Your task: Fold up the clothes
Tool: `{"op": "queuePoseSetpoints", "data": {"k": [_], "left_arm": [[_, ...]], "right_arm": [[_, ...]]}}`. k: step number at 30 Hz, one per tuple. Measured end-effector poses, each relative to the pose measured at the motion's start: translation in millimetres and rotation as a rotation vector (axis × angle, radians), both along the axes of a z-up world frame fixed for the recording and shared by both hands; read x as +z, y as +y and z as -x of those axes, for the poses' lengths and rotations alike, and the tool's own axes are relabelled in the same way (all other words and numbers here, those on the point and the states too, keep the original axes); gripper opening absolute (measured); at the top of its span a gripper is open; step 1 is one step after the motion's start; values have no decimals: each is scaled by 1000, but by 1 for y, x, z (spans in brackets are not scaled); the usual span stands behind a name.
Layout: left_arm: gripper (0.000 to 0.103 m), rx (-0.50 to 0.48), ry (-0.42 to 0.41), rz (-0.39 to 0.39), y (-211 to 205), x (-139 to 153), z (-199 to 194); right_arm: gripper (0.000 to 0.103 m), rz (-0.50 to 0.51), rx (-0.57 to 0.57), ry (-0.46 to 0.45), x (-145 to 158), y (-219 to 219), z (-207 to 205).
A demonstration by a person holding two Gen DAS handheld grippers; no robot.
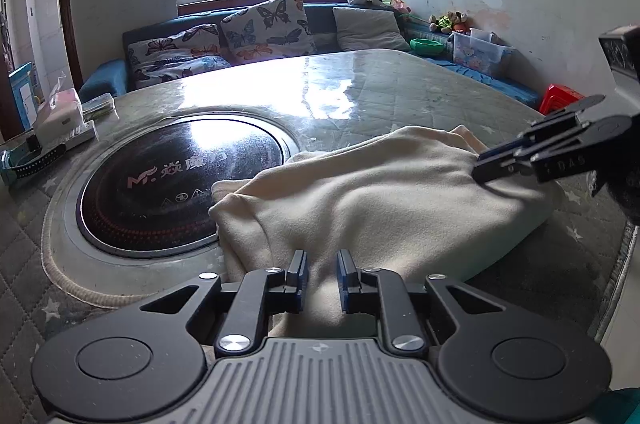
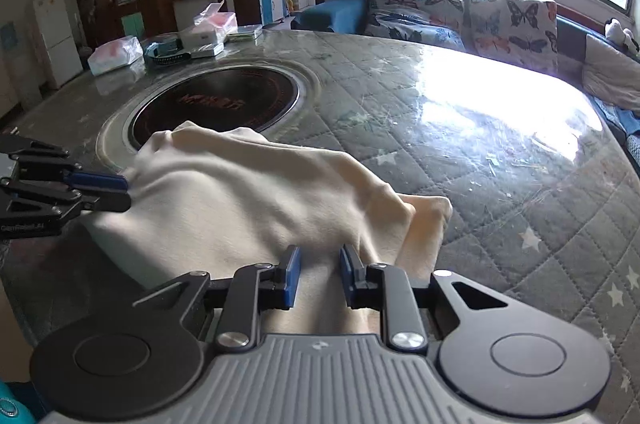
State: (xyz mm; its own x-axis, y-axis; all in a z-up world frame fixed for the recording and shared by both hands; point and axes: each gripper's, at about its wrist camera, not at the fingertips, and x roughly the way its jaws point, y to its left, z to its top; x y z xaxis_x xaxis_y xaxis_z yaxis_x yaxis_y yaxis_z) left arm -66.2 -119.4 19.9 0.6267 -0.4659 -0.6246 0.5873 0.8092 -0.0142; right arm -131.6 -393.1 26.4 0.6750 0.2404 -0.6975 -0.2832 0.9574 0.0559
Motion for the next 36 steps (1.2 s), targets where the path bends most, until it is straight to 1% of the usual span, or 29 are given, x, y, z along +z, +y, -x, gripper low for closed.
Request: {"op": "queuePoseSetpoints", "data": {"k": [3, 6, 9, 12, 13, 15, 16, 17, 19, 21, 22, 23, 25, 28, 33, 36], "left_arm": [[18, -2, 1, -2, -1, 0, 0], [18, 0, 1, -2, -1, -1, 0], [19, 1, 2, -1, -1, -1, 1], [19, 3, 2, 1, 0, 1, 1], [19, 4, 1, 3, 0, 2, 1], [26, 8, -1, 6, 1, 4, 1], [31, 15, -3, 8, 3, 5, 0], [33, 25, -4, 9, 4, 6, -1], [34, 44, -1, 15, 9, 8, -3], [40, 69, 12, 20, 14, 8, -7], [41, 83, 18, 21, 17, 8, -8], [42, 96, 23, 21, 19, 8, -10], [42, 119, 35, 19, 23, 5, -12], [42, 135, 48, 21, 28, 2, -14], [44, 143, 46, 43, 34, 5, -13], [44, 172, 42, 44, 41, 9, -15]], "right_arm": [[20, 5, -7, -31, 9, 0, -6], [20, 2, -17, -37, 9, 0, -23], [20, 9, -43, -11, -1, -3, -42], [20, 4, -62, 5, -5, -6, -49], [21, -4, -67, 5, -4, -7, -48], [22, -11, -62, -3, 0, -5, -45], [23, -9, -51, -10, 3, -2, -41], [23, -6, -40, -18, 6, 1, -38], [28, -2, -19, -33, 12, 7, -30], [31, 3, 2, -47, 19, 13, -23], [32, 5, 13, -55, 22, 16, -19], [32, 7, 24, -62, 25, 19, -16], [36, 25, 76, -62, 25, 35, -11], [38, 53, 158, -62, 24, 59, -3], [39, 106, 295, -68, 23, 98, 10], [40, 136, 373, -77, 21, 119, 16]]}}
